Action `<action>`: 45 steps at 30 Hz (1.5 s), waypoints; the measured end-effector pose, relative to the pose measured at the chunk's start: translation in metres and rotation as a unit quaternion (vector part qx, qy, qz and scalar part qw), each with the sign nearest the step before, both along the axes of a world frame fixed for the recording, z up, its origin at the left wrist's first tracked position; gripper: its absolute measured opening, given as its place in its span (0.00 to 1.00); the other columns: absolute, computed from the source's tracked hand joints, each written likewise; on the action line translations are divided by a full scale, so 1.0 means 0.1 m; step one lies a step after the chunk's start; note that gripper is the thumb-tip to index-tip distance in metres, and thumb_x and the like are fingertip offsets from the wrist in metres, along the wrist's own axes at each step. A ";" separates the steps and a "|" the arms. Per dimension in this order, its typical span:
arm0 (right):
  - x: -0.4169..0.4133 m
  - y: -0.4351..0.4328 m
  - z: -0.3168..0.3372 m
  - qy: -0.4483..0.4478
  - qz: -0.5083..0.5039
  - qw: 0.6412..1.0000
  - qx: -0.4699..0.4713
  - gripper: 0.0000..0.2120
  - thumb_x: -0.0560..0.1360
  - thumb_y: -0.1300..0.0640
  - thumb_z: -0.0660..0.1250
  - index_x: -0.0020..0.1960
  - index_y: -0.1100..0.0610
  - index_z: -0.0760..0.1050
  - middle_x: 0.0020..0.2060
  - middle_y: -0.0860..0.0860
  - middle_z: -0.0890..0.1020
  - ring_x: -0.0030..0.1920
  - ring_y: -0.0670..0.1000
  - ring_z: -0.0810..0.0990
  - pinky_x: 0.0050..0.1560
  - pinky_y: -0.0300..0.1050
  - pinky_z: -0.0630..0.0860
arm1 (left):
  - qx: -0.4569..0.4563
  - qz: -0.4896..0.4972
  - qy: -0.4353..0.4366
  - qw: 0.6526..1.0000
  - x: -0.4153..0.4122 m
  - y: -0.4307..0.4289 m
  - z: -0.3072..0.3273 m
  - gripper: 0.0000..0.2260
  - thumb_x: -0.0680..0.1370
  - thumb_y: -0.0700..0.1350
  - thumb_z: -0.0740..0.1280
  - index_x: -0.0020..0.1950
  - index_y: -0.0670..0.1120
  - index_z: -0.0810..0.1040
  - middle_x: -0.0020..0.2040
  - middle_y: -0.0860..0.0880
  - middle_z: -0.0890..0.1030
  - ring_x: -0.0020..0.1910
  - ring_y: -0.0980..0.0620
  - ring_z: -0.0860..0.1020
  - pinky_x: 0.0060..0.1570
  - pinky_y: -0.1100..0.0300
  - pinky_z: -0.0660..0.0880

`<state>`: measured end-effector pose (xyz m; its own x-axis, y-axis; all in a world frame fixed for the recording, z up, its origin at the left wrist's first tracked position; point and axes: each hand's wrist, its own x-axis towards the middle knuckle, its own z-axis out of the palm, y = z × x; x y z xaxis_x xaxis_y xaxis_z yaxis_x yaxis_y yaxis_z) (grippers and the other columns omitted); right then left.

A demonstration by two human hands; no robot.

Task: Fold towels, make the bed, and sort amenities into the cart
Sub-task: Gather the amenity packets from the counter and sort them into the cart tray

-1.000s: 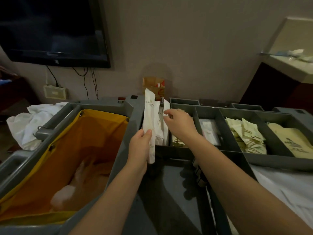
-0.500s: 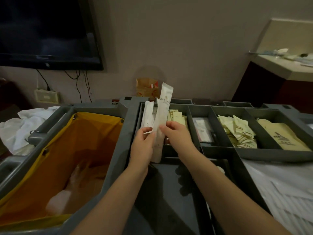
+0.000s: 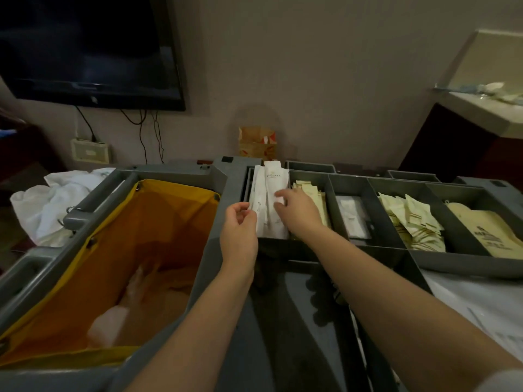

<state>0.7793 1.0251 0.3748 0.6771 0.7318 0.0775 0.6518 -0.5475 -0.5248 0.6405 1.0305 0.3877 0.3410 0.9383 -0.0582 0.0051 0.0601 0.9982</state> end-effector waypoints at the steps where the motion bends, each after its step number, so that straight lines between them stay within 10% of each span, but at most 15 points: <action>1: -0.03 -0.03 -0.03 -0.021 0.016 0.999 -0.026 0.15 0.79 0.53 0.61 0.65 0.50 0.74 0.63 0.51 0.75 0.58 0.52 0.76 0.58 0.49 0.75 | 0.001 0.001 0.000 1.000 0.01 0.00 0.00 0.09 0.80 0.42 0.61 0.60 0.50 0.71 0.47 0.56 0.74 0.45 0.59 0.73 0.42 0.64 0.71; 15: -0.21 -1.12 0.50 -0.042 -0.055 0.990 0.123 0.12 0.79 0.53 0.59 0.60 0.51 0.77 0.59 0.48 0.77 0.60 0.49 0.72 0.62 0.52 0.71 | 0.100 -0.136 0.032 0.985 0.13 -0.51 0.11 0.06 0.81 0.44 0.60 0.57 0.51 0.72 0.49 0.56 0.75 0.48 0.60 0.74 0.42 0.68 0.70; 25: 0.10 -3.50 0.69 -0.070 -0.195 0.945 0.252 0.10 0.79 0.55 0.61 0.56 0.51 0.78 0.53 0.46 0.79 0.55 0.46 0.75 0.58 0.48 0.73 | 0.183 -0.295 -0.020 0.938 0.71 -2.25 0.47 0.06 0.81 0.44 0.61 0.55 0.53 0.73 0.49 0.55 0.77 0.48 0.60 0.75 0.44 0.67 0.70; 29: 0.10 -5.10 0.50 -0.043 -0.309 0.913 0.261 0.08 0.79 0.57 0.63 0.55 0.52 0.78 0.47 0.43 0.77 0.49 0.42 0.74 0.46 0.27 0.67 | 0.167 -0.407 -0.038 0.897 1.08 -3.50 0.40 0.07 0.80 0.43 0.62 0.49 0.56 0.74 0.47 0.54 0.79 0.48 0.56 0.77 0.42 0.64 0.70; 35: -0.33 -7.23 -0.12 0.013 -0.519 0.821 0.240 0.06 0.78 0.58 0.64 0.52 0.49 0.77 0.48 0.46 0.80 0.49 0.46 0.77 0.50 0.42 0.73 | 0.125 -0.585 -0.021 0.801 1.46 -5.40 0.13 0.09 0.80 0.41 0.62 0.47 0.55 0.76 0.43 0.53 0.80 0.43 0.57 0.78 0.43 0.63 0.74; 41: -0.62 -8.36 -0.57 0.067 -0.639 0.729 0.234 0.07 0.78 0.57 0.64 0.50 0.45 0.75 0.45 0.41 0.79 0.44 0.37 0.75 0.41 0.27 0.67 | 0.113 -0.682 0.046 0.721 1.81 -6.66 -0.37 0.08 0.80 0.40 0.61 0.48 0.51 0.76 0.43 0.50 0.80 0.43 0.55 0.78 0.40 0.66 0.71; 45: -0.29 -8.73 -0.58 0.088 -0.654 0.713 0.237 0.08 0.79 0.54 0.62 0.56 0.45 0.75 0.47 0.39 0.78 0.47 0.38 0.76 0.48 0.34 0.75 | 0.100 -0.697 0.102 0.703 2.22 -7.06 -0.73 0.07 0.80 0.40 0.61 0.49 0.50 0.76 0.45 0.48 0.80 0.46 0.51 0.78 0.42 0.61 0.72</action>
